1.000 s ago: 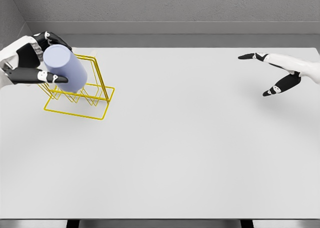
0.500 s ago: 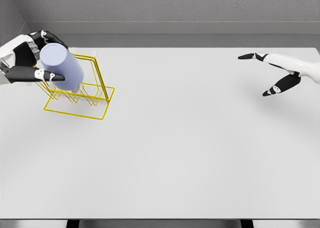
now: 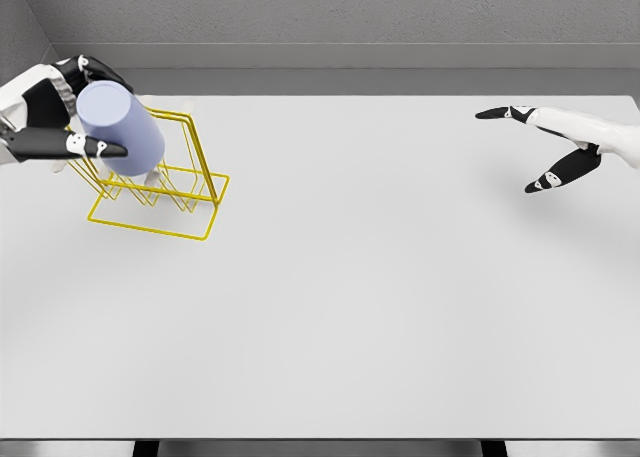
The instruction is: Place the cup on the cup holder with both arms
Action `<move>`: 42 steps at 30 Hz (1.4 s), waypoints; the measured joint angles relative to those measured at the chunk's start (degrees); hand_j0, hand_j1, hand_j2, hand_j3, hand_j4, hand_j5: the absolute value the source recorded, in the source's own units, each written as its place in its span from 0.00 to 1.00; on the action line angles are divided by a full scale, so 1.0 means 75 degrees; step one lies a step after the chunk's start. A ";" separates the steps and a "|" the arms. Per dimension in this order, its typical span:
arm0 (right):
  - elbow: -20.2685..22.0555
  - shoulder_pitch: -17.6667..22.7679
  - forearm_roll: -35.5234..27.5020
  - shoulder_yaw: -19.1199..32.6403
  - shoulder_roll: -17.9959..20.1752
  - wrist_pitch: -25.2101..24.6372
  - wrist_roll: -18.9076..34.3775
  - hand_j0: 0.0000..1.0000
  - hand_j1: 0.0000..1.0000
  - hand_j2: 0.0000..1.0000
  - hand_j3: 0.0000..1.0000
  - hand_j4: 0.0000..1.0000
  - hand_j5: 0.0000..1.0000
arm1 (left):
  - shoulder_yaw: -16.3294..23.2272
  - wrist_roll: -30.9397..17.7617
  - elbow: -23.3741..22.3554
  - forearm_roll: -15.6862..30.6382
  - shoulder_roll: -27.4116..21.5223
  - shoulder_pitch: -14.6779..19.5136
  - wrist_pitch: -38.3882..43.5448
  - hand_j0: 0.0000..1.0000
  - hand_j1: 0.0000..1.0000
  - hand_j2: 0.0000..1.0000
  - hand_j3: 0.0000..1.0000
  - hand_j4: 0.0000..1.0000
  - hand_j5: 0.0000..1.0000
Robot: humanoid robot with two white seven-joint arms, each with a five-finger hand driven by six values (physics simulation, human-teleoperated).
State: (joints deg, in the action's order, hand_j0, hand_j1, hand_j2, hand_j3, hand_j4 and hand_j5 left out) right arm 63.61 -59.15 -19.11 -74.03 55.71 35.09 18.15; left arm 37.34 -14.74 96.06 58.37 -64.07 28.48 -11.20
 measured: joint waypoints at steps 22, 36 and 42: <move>-0.0007 0.0059 0.0000 -0.0001 0.0006 0.0000 0.0005 1.00 1.00 1.00 1.00 1.00 1.00 | 0.0000 -0.0002 0.0105 -0.0078 0.0135 0.0012 -0.0124 0.34 0.34 0.34 0.34 0.34 0.34; -0.0008 0.0059 0.0000 -0.0004 0.0007 0.0000 0.0008 1.00 1.00 1.00 1.00 1.00 1.00 | -0.0011 -0.0028 0.0184 -0.0083 0.0116 -0.0023 -0.0230 0.71 0.71 0.71 0.71 0.71 0.71; -0.0014 0.0059 0.0000 0.0000 0.0011 0.0000 0.0008 1.00 1.00 1.00 1.00 1.00 1.00 | -0.0012 -0.0028 0.0186 -0.0087 0.0108 -0.0059 -0.0232 0.74 0.74 0.74 0.74 0.74 0.74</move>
State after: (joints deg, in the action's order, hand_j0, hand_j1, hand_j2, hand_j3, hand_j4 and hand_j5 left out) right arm 63.51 -58.71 -19.11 -74.03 55.79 35.09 18.21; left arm 37.24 -14.95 97.45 57.72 -63.26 28.04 -12.93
